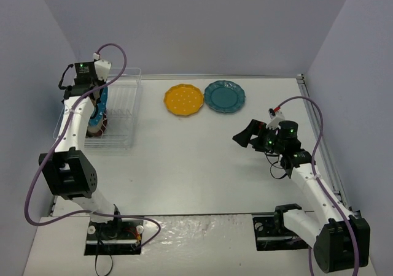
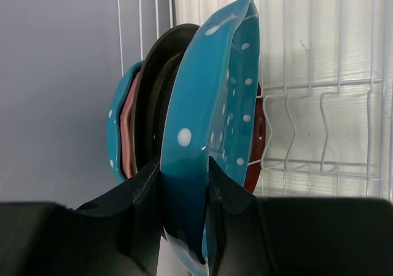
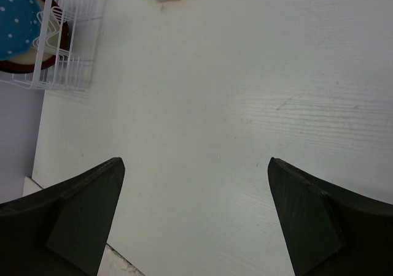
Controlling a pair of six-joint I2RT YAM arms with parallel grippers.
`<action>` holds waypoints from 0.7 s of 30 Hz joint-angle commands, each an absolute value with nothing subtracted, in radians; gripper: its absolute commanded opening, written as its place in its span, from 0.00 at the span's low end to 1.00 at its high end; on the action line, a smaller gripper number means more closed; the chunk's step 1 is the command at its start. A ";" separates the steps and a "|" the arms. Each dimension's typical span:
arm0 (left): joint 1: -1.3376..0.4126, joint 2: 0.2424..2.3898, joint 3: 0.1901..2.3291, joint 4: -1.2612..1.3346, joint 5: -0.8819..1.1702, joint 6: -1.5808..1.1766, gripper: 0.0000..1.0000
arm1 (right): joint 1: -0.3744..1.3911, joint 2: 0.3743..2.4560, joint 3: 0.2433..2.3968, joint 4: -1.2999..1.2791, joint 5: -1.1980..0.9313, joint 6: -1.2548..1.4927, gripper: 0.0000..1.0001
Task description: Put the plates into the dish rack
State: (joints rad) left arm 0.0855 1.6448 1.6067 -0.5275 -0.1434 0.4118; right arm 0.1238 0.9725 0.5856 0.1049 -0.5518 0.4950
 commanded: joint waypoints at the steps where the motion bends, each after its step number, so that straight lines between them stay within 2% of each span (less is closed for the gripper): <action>1: 0.088 1.585 1.651 -0.276 -0.153 0.440 0.00 | 0.118 0.995 0.583 0.169 -0.606 0.484 1.00; 17: 0.106 1.590 1.491 -0.248 -0.168 0.301 0.00 | 0.115 1.007 0.580 0.178 -0.596 0.492 1.00; 19: 0.108 1.577 1.448 -0.201 -0.182 0.284 0.06 | 0.116 1.006 0.576 0.178 -0.595 0.494 1.00; 21: 0.115 1.564 1.422 -0.172 -0.184 0.267 0.17 | 0.117 1.006 0.573 0.178 -0.599 0.496 1.00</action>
State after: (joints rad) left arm 0.0931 1.6490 1.4176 -0.3741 -0.1174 0.3110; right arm 0.1230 1.0073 0.5713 0.1108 -0.5735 0.4957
